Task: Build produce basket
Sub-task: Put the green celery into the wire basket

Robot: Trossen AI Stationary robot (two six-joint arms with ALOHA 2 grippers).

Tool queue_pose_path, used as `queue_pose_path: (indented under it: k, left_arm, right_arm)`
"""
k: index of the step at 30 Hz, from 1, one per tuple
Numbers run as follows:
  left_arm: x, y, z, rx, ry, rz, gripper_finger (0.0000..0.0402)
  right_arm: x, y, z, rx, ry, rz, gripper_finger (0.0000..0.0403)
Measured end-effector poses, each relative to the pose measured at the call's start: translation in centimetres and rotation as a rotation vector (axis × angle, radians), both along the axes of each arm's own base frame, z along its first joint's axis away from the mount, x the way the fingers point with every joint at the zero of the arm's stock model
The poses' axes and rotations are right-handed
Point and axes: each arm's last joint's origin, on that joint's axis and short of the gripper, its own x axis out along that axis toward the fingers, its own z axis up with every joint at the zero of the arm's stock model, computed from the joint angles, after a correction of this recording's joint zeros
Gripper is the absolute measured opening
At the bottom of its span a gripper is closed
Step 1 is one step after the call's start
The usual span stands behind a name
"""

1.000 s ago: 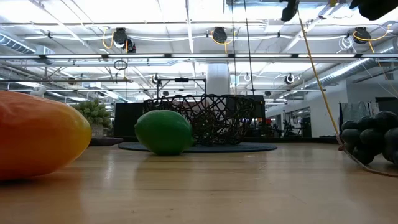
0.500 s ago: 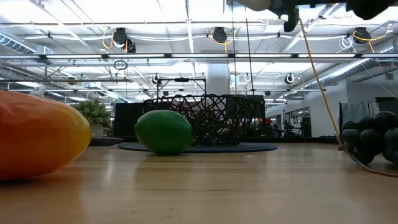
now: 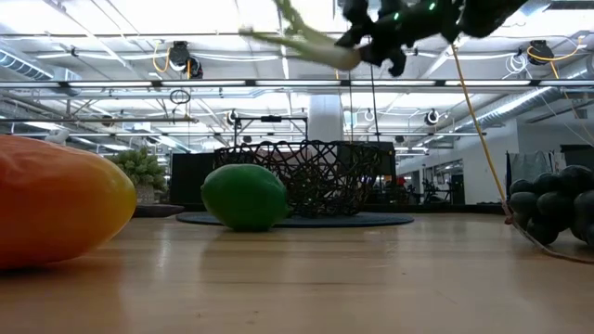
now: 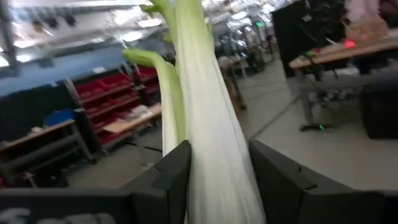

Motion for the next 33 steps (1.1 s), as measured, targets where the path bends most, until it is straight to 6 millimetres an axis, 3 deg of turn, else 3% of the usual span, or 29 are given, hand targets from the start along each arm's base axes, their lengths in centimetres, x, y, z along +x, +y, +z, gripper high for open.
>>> queue_pose_path:
  k: [9,17,25,33]
  left_arm:
    - [0.0,0.0,0.0,-0.022,-0.005,0.01,0.0031]
    - [0.0,0.7,0.0,-0.024,-0.009,0.047,0.0031]
    - [0.0,1.3,0.0,-0.024,-0.009,0.072,0.0031]
    - [0.0,1.4,0.0,-0.024,-0.007,0.076,0.0031]
  right_arm:
    - [3.0,-3.0,-5.0,0.03,0.041,0.019,0.0146]
    - [4.7,-3.9,-9.3,0.096,0.136,0.036,0.0146]
    - [5.5,-4.1,-12.1,0.138,0.208,0.088,0.0146]
    - [5.5,-4.4,-12.9,0.148,0.24,0.083,0.0146]
